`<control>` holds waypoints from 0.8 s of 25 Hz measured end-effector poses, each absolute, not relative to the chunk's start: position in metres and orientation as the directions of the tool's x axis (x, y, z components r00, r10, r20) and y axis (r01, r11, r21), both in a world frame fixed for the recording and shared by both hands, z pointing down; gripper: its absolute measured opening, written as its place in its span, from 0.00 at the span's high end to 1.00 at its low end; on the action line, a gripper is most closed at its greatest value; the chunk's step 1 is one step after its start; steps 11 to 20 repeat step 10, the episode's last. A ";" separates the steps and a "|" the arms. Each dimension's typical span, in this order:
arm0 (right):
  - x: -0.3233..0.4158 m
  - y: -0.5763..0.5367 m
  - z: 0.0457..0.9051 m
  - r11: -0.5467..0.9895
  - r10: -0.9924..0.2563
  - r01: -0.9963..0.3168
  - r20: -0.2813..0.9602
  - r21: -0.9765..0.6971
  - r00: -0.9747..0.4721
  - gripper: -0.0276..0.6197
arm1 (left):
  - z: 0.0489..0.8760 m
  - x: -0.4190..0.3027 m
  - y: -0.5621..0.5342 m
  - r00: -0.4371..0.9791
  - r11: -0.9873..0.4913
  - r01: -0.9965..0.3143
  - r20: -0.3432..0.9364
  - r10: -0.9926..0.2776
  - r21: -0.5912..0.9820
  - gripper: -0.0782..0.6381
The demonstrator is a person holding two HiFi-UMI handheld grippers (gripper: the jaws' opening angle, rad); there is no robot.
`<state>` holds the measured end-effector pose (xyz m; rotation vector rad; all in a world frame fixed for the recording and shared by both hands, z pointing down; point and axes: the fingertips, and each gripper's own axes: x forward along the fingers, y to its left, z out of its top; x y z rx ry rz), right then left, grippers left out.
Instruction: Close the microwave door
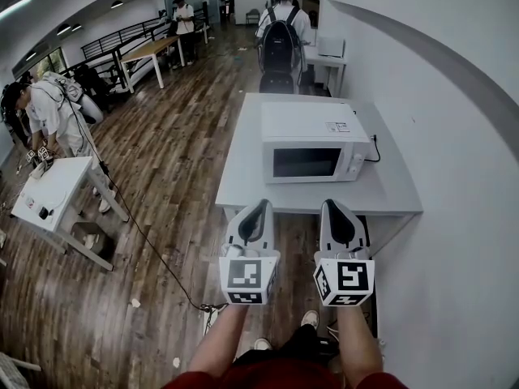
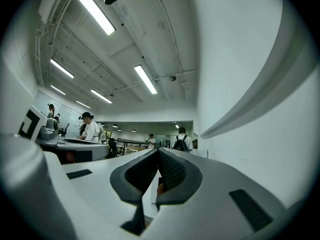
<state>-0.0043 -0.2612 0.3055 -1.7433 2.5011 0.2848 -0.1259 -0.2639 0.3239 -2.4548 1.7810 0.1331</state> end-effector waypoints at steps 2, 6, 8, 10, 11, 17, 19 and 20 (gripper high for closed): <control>-0.004 -0.260 0.305 0.335 -0.921 -0.936 -0.170 0.111 -0.350 0.91 | 0.322 -0.125 -0.263 0.313 -0.311 -0.950 -0.136 -0.940 -0.034 0.85; -0.002 -0.259 0.304 0.333 -0.922 -0.936 -0.171 0.115 -0.348 0.92 | 0.321 -0.124 -0.262 0.312 -0.309 -0.950 -0.137 -0.940 -0.042 0.85; -0.001 -0.259 0.303 0.333 -0.922 -0.936 -0.171 0.116 -0.349 0.91 | 0.322 -0.123 -0.262 0.311 -0.308 -0.950 -0.137 -0.941 -0.043 0.85; -0.002 -0.260 0.303 0.334 -0.921 -0.935 -0.169 0.118 -0.350 0.91 | 0.323 -0.123 -0.262 0.310 -0.307 -0.951 -0.136 -0.941 -0.043 0.85; -0.002 -0.260 0.303 0.334 -0.921 -0.935 -0.169 0.118 -0.350 0.91 | 0.323 -0.123 -0.262 0.310 -0.307 -0.951 -0.136 -0.941 -0.043 0.85; -0.002 -0.260 0.303 0.334 -0.921 -0.935 -0.169 0.118 -0.350 0.91 | 0.323 -0.123 -0.262 0.310 -0.307 -0.951 -0.136 -0.941 -0.043 0.85; -0.002 -0.260 0.303 0.334 -0.921 -0.935 -0.169 0.118 -0.350 0.91 | 0.323 -0.123 -0.262 0.310 -0.307 -0.951 -0.136 -0.941 -0.043 0.85; -0.002 -0.260 0.303 0.334 -0.921 -0.935 -0.169 0.118 -0.350 0.91 | 0.323 -0.123 -0.262 0.310 -0.307 -0.951 -0.136 -0.941 -0.043 0.85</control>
